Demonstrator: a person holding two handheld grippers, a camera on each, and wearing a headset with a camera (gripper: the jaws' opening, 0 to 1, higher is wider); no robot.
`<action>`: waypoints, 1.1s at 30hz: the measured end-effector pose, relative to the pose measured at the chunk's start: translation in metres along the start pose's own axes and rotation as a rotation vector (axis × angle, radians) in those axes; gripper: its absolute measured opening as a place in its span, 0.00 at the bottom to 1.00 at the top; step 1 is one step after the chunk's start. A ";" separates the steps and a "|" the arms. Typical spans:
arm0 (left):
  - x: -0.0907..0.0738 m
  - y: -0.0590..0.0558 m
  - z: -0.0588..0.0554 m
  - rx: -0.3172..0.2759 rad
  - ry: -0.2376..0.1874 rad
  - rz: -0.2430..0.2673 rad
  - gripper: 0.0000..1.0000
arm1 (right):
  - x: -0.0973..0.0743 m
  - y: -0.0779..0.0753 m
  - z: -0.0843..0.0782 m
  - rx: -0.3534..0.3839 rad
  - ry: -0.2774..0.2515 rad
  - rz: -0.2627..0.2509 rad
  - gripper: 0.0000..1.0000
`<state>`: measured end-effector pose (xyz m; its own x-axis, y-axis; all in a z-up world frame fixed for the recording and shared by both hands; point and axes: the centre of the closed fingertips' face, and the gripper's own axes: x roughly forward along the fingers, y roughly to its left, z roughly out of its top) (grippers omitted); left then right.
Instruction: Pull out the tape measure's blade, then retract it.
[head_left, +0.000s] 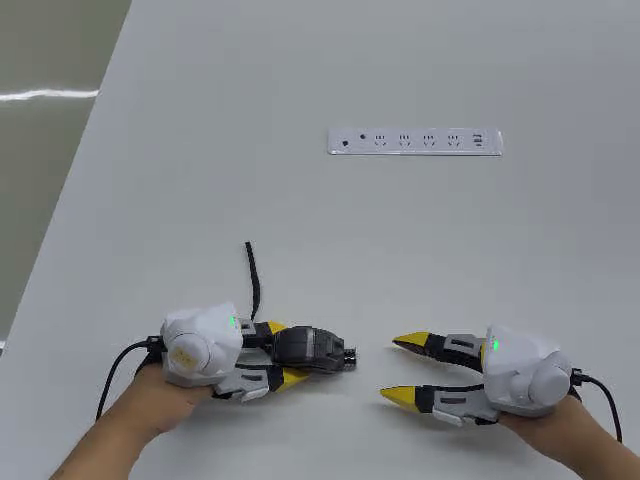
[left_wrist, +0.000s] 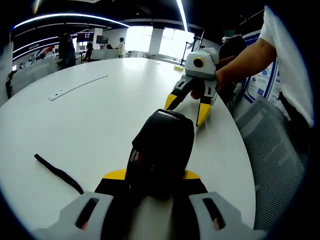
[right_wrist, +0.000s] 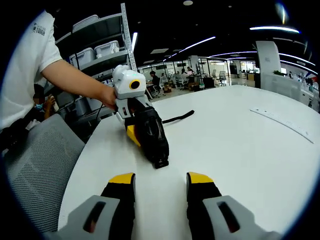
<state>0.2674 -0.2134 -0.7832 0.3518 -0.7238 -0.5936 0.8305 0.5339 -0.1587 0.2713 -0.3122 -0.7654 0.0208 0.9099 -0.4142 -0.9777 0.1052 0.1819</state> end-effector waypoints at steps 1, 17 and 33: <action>0.000 0.000 0.000 0.002 0.006 0.000 0.30 | 0.002 0.000 0.000 -0.004 0.000 0.002 0.41; 0.001 0.000 0.000 -0.004 0.007 0.002 0.30 | 0.024 0.000 0.002 -0.028 -0.005 0.034 0.38; 0.002 0.000 -0.001 -0.015 0.004 0.001 0.30 | 0.044 -0.001 0.002 -0.060 -0.012 0.064 0.33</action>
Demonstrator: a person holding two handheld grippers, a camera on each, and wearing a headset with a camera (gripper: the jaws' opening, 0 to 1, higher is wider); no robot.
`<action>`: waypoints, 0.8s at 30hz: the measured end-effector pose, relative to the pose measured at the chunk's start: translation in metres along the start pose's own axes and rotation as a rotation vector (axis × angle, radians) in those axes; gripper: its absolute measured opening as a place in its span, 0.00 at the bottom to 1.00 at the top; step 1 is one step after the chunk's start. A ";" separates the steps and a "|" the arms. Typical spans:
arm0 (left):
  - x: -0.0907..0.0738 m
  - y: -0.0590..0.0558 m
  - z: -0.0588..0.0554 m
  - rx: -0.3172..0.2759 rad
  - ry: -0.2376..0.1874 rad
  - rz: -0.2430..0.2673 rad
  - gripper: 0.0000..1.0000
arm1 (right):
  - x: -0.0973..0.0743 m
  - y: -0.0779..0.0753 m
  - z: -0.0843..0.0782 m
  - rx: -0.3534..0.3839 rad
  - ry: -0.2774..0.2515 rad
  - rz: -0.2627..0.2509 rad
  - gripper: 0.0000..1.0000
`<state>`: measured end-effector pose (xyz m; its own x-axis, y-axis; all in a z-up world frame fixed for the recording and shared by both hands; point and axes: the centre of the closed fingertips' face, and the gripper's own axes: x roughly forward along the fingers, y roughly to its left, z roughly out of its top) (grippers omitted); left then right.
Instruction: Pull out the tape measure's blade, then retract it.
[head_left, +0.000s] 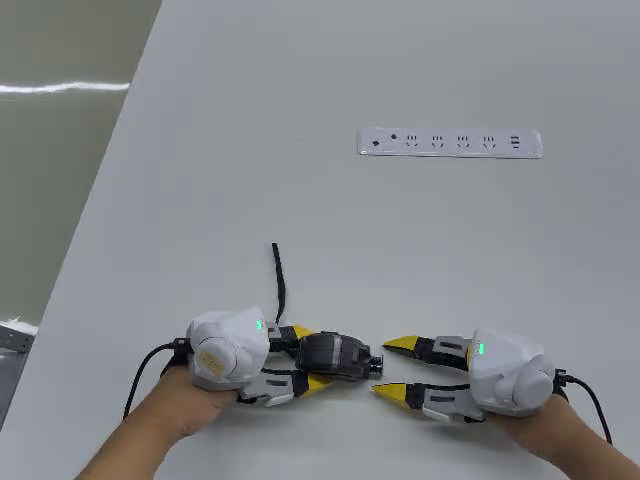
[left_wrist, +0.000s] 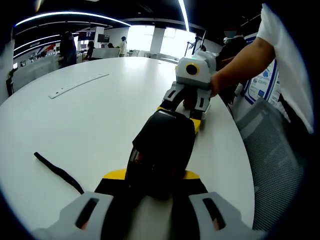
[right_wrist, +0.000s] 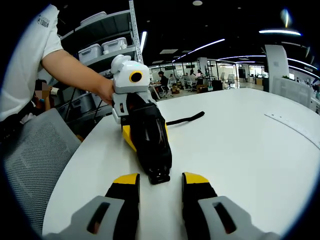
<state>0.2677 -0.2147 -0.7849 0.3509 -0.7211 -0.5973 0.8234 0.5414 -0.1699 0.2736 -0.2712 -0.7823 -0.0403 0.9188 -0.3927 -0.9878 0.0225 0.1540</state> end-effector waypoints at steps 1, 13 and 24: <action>0.000 0.000 0.000 0.000 0.000 0.000 0.30 | -0.001 0.000 0.000 -0.003 -0.001 0.003 0.32; 0.000 0.001 -0.001 -0.005 -0.005 0.003 0.30 | -0.001 0.000 0.000 -0.038 0.002 0.011 0.22; 0.001 0.000 -0.001 -0.003 -0.008 0.000 0.30 | 0.004 0.001 -0.002 -0.061 0.006 0.033 0.15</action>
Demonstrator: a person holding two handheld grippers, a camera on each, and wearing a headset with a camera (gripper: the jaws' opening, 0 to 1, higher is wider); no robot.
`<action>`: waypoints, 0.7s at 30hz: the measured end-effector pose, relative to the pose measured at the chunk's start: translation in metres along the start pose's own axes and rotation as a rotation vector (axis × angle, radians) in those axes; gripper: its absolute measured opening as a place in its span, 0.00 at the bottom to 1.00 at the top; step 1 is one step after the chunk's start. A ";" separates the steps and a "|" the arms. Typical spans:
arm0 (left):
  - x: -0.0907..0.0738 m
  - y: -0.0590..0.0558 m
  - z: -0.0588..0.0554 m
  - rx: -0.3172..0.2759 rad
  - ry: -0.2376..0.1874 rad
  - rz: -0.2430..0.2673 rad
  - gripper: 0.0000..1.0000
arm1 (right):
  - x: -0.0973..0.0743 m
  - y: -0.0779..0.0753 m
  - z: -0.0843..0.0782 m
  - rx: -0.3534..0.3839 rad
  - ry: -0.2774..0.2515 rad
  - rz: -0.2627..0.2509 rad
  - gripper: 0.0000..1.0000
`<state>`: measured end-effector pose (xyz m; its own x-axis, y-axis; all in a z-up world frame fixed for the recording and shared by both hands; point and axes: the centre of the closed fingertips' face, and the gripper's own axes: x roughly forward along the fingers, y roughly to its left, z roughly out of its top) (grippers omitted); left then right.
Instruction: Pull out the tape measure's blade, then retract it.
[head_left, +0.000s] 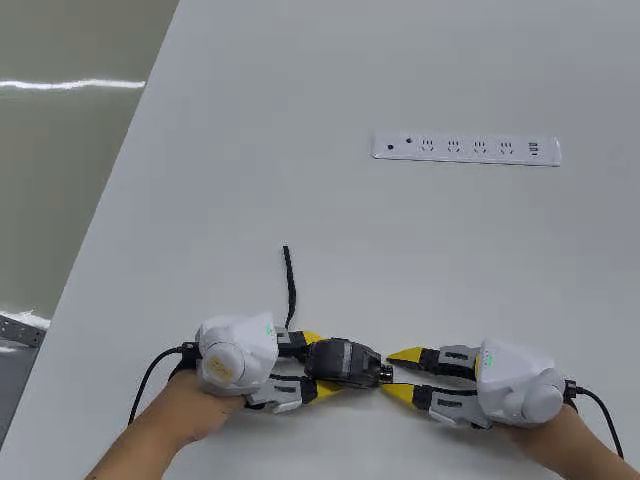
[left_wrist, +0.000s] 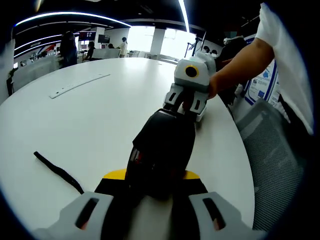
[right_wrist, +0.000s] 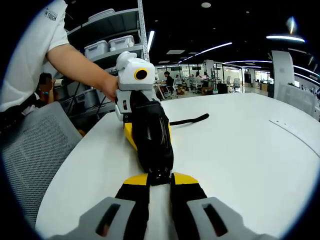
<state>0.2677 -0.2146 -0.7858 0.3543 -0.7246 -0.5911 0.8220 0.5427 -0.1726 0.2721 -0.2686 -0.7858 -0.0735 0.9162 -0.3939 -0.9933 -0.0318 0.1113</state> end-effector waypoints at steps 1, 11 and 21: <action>0.000 0.000 0.000 0.000 0.000 -0.001 0.30 | 0.000 0.000 0.000 -0.002 -0.001 0.000 0.15; 0.000 0.000 0.000 -0.001 0.000 0.000 0.30 | 0.002 0.001 0.000 0.005 -0.004 0.001 0.14; -0.001 -0.001 0.001 0.005 -0.001 -0.001 0.30 | 0.002 0.001 0.001 0.011 -0.011 -0.001 0.13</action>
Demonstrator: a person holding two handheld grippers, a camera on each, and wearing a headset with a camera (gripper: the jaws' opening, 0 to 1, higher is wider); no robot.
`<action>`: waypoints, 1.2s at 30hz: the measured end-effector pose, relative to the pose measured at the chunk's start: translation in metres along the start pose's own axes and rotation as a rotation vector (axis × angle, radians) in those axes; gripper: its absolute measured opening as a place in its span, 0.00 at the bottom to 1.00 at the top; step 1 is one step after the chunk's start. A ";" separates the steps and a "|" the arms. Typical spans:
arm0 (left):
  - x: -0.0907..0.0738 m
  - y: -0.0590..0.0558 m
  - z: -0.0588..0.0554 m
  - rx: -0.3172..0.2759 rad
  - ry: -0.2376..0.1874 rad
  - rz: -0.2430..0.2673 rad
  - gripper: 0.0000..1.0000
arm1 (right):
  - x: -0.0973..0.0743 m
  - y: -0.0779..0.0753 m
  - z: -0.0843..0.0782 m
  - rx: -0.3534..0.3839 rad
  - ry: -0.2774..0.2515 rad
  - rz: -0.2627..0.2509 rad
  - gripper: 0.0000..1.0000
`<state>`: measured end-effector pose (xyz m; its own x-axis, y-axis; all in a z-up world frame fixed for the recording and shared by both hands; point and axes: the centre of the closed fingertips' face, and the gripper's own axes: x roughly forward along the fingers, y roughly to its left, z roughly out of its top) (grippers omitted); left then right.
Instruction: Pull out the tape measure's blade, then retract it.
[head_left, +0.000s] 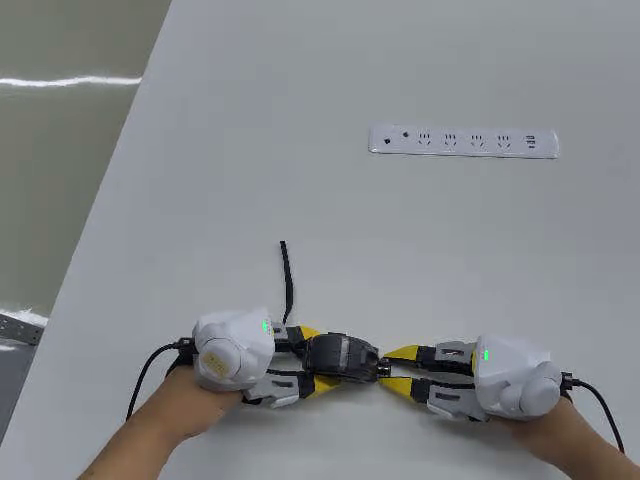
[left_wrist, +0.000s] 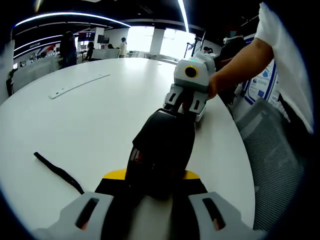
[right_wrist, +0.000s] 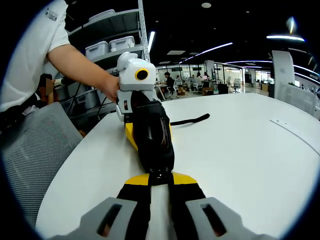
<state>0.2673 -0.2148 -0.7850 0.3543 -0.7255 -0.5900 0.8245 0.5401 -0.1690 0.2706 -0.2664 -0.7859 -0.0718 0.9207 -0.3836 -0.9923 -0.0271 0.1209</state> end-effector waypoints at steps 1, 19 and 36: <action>0.000 0.000 0.000 -0.001 0.000 0.001 0.29 | 0.000 0.000 0.000 0.003 -0.001 -0.002 0.13; -0.001 0.000 0.000 0.017 0.010 -0.005 0.29 | -0.002 0.001 0.000 0.002 -0.008 -0.007 0.12; -0.001 0.000 0.000 0.019 0.005 -0.007 0.28 | -0.006 -0.001 -0.002 -0.008 -0.004 -0.008 0.12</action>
<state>0.2666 -0.2144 -0.7849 0.3467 -0.7270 -0.5926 0.8350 0.5270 -0.1580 0.2714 -0.2721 -0.7854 -0.0631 0.9226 -0.3805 -0.9936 -0.0224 0.1105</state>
